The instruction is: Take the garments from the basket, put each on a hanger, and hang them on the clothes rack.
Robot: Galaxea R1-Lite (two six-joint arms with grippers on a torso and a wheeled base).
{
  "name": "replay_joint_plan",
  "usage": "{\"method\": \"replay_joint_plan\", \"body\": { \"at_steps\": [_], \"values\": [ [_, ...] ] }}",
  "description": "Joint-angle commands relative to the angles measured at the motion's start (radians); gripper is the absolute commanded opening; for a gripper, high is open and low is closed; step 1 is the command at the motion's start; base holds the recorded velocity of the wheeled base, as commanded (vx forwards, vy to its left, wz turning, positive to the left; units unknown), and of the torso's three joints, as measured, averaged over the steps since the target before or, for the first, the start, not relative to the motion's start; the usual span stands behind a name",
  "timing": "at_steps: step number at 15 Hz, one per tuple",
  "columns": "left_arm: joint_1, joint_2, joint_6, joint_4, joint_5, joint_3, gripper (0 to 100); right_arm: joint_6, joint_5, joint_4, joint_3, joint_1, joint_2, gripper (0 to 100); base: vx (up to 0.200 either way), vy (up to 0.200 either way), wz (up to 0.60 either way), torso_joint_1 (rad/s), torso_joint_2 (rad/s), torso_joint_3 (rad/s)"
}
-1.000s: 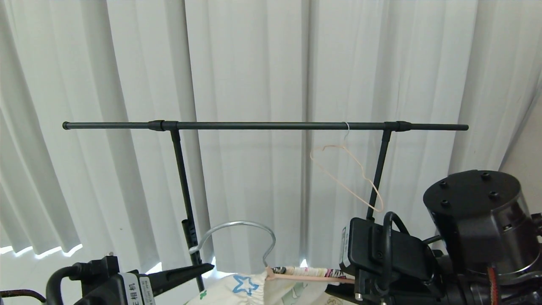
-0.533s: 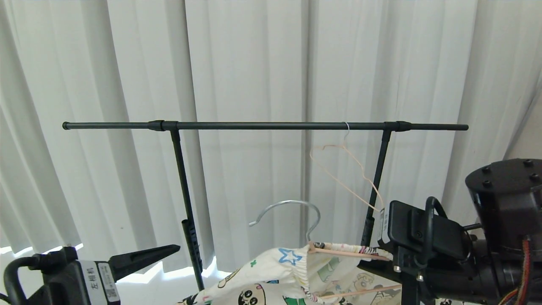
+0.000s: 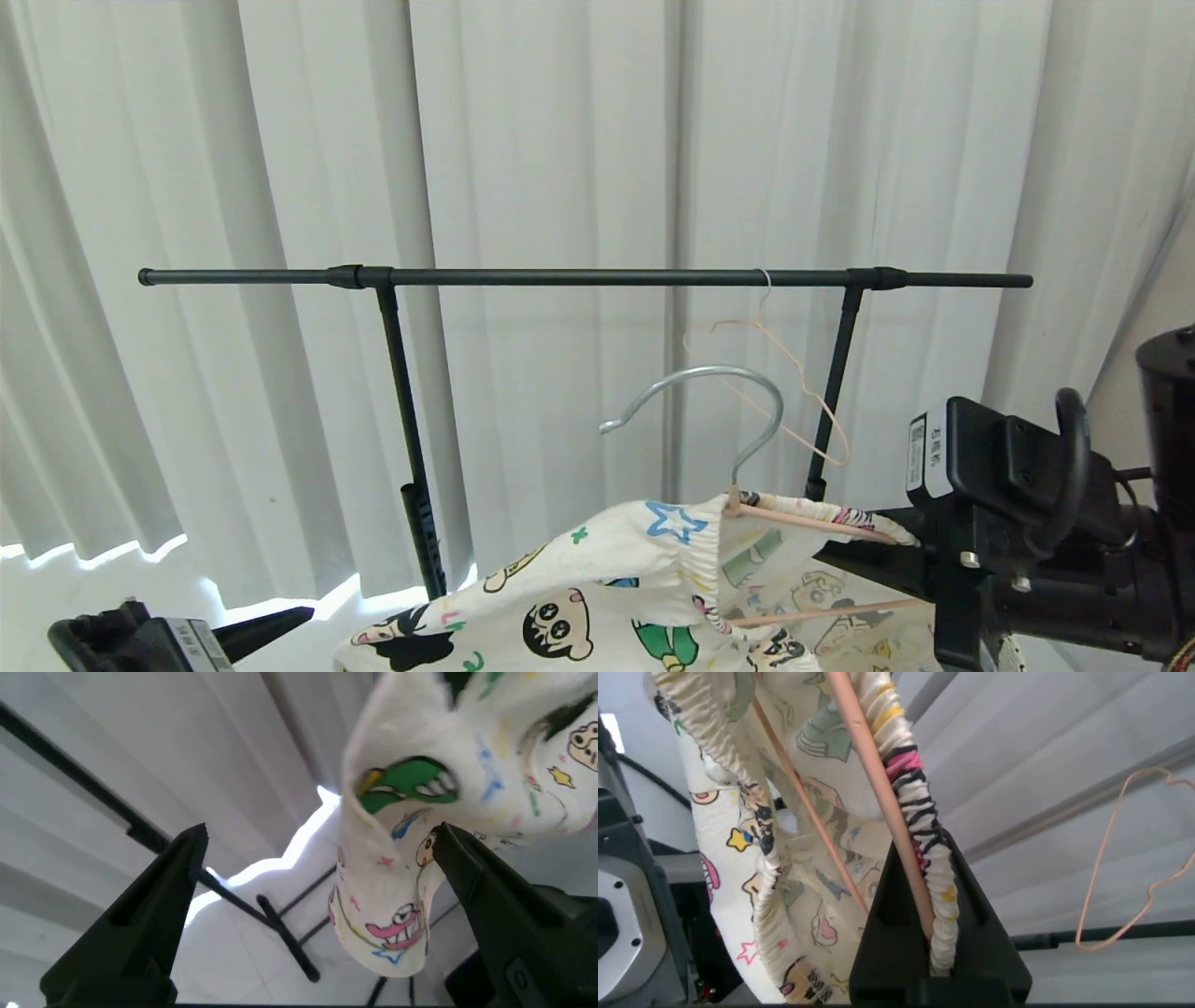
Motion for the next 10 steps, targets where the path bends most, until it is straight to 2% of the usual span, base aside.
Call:
{"method": "replay_joint_plan", "body": {
  "at_steps": [1, 4, 5, 7, 10],
  "values": [
    [0.010, 0.102, -0.033, -0.001, 0.000, -0.032, 100, -0.002, 0.001, 0.002, 0.000, 0.005, -0.033, 0, 0.000, 0.000, 0.00, 0.000, 0.00, 0.000],
    [0.010, 0.140, -0.038, -0.001, -0.016, -0.034, 100, -0.005, -0.005, 0.005, 0.000, 0.005, -0.059, 0, 0.000, 0.000, 0.00, 0.000, 0.00, 0.000],
    [0.010, 0.139, -0.036, -0.001, -0.028, -0.034, 0, -0.005, -0.006, 0.006, 0.000, 0.005, -0.067, 0, 0.000, 0.000, 0.00, 0.000, 0.00, 0.000],
    [0.042, 0.137, -0.035, -0.001, -0.027, -0.035, 0, -0.003, -0.008, 0.006, 0.003, 0.002, -0.067, 0, 0.000, 0.000, 0.00, 0.000, 0.00, 0.000],
    [0.183, 0.133, -0.030, -0.001, -0.027, -0.035, 0, 0.000, -0.008, 0.006, 0.004, -0.010, -0.062, 0, 0.000, 0.000, 0.00, 0.000, 0.00, 0.000]
  ]
}}
